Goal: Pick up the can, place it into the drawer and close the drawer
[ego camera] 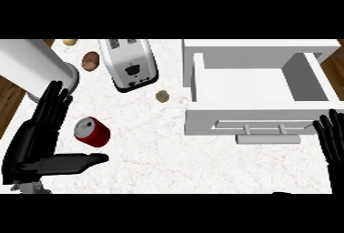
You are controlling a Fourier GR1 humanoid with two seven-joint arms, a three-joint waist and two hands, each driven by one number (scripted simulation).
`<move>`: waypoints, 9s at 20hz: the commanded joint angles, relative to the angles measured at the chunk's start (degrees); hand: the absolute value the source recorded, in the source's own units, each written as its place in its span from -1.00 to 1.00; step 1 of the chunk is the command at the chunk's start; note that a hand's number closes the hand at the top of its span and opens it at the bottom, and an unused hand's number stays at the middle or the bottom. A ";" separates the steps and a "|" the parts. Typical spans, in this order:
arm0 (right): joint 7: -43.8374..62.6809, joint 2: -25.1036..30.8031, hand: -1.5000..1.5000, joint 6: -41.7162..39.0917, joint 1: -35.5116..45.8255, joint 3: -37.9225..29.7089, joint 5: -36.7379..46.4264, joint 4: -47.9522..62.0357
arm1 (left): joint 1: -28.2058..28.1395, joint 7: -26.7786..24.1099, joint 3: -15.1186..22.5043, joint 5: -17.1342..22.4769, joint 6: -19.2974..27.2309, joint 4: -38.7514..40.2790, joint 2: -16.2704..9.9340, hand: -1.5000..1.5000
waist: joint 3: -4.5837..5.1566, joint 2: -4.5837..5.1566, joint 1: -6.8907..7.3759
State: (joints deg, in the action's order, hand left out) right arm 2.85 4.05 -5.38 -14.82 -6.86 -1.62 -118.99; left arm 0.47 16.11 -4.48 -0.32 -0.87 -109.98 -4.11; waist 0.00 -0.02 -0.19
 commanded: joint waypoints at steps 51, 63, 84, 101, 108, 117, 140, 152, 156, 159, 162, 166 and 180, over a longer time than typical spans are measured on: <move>2.84 -2.25 -1.00 -5.43 2.98 -5.26 -0.81 -1.67 | 7.15 -39.59 -10.49 1.27 -5.20 55.65 -6.72 -1.00 | 0.01 0.02 0.01; 5.95 0.13 -1.00 -7.22 3.44 -9.39 -5.06 -2.85 | 16.49 -46.10 -11.85 1.56 -2.70 71.46 -8.25 -1.00 | 0.03 0.07 -0.22; 1.56 -1.18 -1.00 -10.66 -3.06 -11.51 -8.19 -4.52 | 23.09 -47.32 -7.95 1.87 -1.71 75.47 -5.27 1.00 | 0.01 0.04 -0.41; 1.52 -3.75 -1.00 -7.37 -0.78 -7.82 -4.46 -3.51 | 16.90 -40.10 -8.90 8.69 -0.50 58.68 -4.26 1.00 | -0.01 -0.05 0.10; -1.43 -3.79 -1.00 -9.29 -5.50 -9.49 -5.33 -5.76 | 16.52 -34.09 -3.65 7.19 2.97 46.80 -0.41 1.00 | -0.03 -0.10 -0.07; 2.27 -2.37 -1.00 -7.59 -5.51 -9.21 -6.02 -9.83 | 21.38 -23.98 1.91 3.81 5.48 36.80 0.55 1.00 | -0.01 -0.04 -0.35; 6.39 -3.33 -1.00 -6.65 -2.99 -9.22 -6.27 -11.39 | 60.29 -2.04 15.45 1.86 27.63 47.04 4.11 1.00 | -0.02 0.11 -1.17; 0.84 -3.99 -1.00 -7.03 -0.45 -7.69 -3.09 -5.00 | 79.03 -4.39 16.33 11.17 30.75 68.58 4.11 1.00 | -0.08 0.55 -2.27; 1.98 -3.37 -1.00 -7.66 0.39 -8.67 -3.75 -4.58 | 79.20 -6.03 21.80 16.27 32.35 70.58 4.11 1.00 | -0.09 0.53 -2.52; 4.12 -4.01 -1.00 -6.22 -2.00 -6.82 -3.49 -7.78 | 83.07 -4.59 22.07 17.28 33.07 74.08 4.11 1.00 | -0.09 0.45 -2.84; 4.82 -0.72 -1.00 -7.29 3.54 -10.37 -5.44 -5.00 | 85.09 -5.84 24.20 19.91 34.19 76.98 4.11 1.00 | -0.11 0.70 -3.41; 4.41 -1.33 -1.00 -5.70 6.65 -9.53 -3.52 -2.34 | 84.78 -9.72 26.54 22.27 34.63 80.33 4.11 1.00 | -0.14 1.04 -3.94; 4.07 -2.86 -1.00 -3.85 9.76 -5.86 -0.39 -0.12 | 82.87 -16.20 34.50 27.09 37.46 86.37 4.11 1.00 | -0.17 1.71 -5.81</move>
State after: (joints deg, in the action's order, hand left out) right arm 7.24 2.83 -11.04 -7.56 -15.18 -4.61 -120.13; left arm 84.74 2.03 27.55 25.55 35.75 -24.41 -0.01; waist -0.17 1.32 -5.36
